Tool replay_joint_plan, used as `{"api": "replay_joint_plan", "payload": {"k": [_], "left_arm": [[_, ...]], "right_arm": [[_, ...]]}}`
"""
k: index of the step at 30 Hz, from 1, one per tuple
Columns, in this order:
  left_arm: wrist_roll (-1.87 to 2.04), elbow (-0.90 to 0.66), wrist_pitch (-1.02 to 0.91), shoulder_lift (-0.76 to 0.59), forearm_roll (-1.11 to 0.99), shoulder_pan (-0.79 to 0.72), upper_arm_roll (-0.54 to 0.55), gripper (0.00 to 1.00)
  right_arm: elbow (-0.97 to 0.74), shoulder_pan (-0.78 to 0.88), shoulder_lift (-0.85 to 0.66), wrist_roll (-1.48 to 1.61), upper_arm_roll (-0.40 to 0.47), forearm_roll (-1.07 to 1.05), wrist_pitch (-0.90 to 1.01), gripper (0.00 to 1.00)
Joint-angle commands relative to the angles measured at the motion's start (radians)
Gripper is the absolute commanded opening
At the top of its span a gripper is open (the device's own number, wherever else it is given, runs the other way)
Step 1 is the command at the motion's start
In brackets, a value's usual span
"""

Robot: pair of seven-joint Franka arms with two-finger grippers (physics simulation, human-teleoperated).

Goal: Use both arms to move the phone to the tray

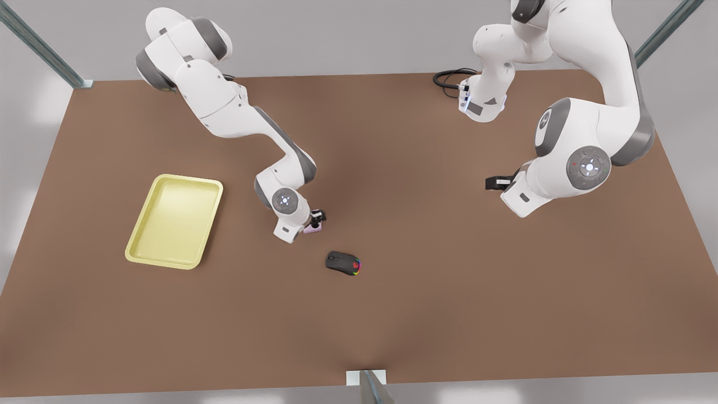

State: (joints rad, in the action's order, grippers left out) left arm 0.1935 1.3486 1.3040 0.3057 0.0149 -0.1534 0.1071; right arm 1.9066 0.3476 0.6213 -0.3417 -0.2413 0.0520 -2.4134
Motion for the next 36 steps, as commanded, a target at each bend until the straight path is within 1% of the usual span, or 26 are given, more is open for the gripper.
{"api": "replay_joint_plan", "payload": {"k": [1,4,7,11,12,13,15,16,19,20,21,24,25,26,27,28,29,30,32,33,36], "left_arm": [[-0.105,-0.002,0.0,-0.004,0.004,0.0,0.0,1.0],[-0.098,-0.043,0.008,0.0,0.007,0.0,0.002,1.0],[-0.098,-0.051,0.106,-0.005,0.005,0.0,0.0,1.0],[-0.098,-0.065,0.107,-0.017,0.008,0.002,-0.014,1.0],[-0.098,-0.063,0.107,-0.017,0.005,0.002,-0.012,1.0],[-0.097,-0.065,0.106,-0.019,0.005,0.002,-0.014,1.0],[-0.098,-0.063,0.106,-0.02,0.004,0.002,-0.014,1.0],[-0.098,-0.063,0.106,-0.019,0.005,0.002,-0.014,1.0],[-0.097,-0.063,0.106,-0.019,0.005,0.002,-0.014,1.0],[-0.095,-0.063,0.104,-0.019,0.004,0.002,-0.014,1.0],[-0.097,-0.063,0.1,-0.019,0.004,0.002,-0.014,1.0],[-0.097,-0.063,0.1,-0.017,0.002,0.002,-0.014,1.0],[-0.097,-0.063,0.1,-0.016,0.0,0.002,-0.014,1.0],[-0.097,-0.063,0.1,-0.016,-0.001,0.002,-0.014,1.0],[-0.097,-0.063,0.1,-0.016,-0.003,0.002,-0.014,1.0],[-0.097,-0.063,0.1,-0.014,-0.004,0.002,-0.014,1.0],[-0.097,-0.063,0.1,-0.013,-0.004,0.002,-0.014,1.0],[-0.097,-0.062,0.1,-0.013,-0.004,0.002,-0.014,1.0],[-0.097,-0.063,0.1,-0.013,-0.004,0.002,-0.014,1.0],[-0.097,-0.063,0.1,-0.013,-0.004,0.002,-0.014,1.0],[-0.098,-0.063,0.1,-0.013,-0.004,0.002,-0.014,1.0]], "right_arm": [[0.008,0.001,0.0,0.102,-0.003,-0.001,-0.047,1.0],[0.008,0.013,0.003,0.099,-0.006,-0.001,-0.049,1.0],[0.014,0.016,0.014,0.095,-0.007,-0.001,-0.067,1.0],[0.014,0.016,0.021,0.095,-0.007,0.0,-0.067,1.0],[0.012,0.016,0.021,0.093,-0.007,0.0,-0.067,0.95],[0.011,0.018,0.021,0.093,-0.007,0.0,-0.067,0.87],[0.009,0.016,0.017,0.09,-0.007,0.0,-0.064,0.81],[0.006,0.016,0.015,0.089,-0.009,-0.001,-0.059,0.79],[0.003,0.016,0.014,0.09,-0.009,0.0,-0.053,0.78],[-0.004,0.013,-0.012,0.098,-0.01,0.0,-0.049,0.78],[-0.012,0.001,-0.067,0.107,-0.007,-0.001,0.037,0.78],[0.014,-0.067,-0.222,0.133,0.025,-0.003,0.149,0.78],[0.041,-0.085,-0.264,0.138,0.051,-0.003,0.178,0.78],[0.141,-0.149,-0.359,0.196,0.056,-0.004,0.18,0.78],[0.227,-0.179,-0.436,0.25,0.082,-0.004,0.174,0.78],[0.282,-0.18,-0.479,0.328,0.152,-0.008,0.171,0.78],[0.33,-0.197,-0.505,0.441,0.233,-0.054,0.16,0.78],[0.354,-0.202,-0.518,0.559,0.329,-0.064,0.162,0.78],[0.379,-0.22,-0.517,0.728,0.448,-0.064,0.148,0.78],[0.391,-0.229,-0.503,0.757,0.473,-0.064,0.132,0.78],[0.391,-0.251,-0.411,0.771,0.478,-0.086,0.077,0.79]]}}
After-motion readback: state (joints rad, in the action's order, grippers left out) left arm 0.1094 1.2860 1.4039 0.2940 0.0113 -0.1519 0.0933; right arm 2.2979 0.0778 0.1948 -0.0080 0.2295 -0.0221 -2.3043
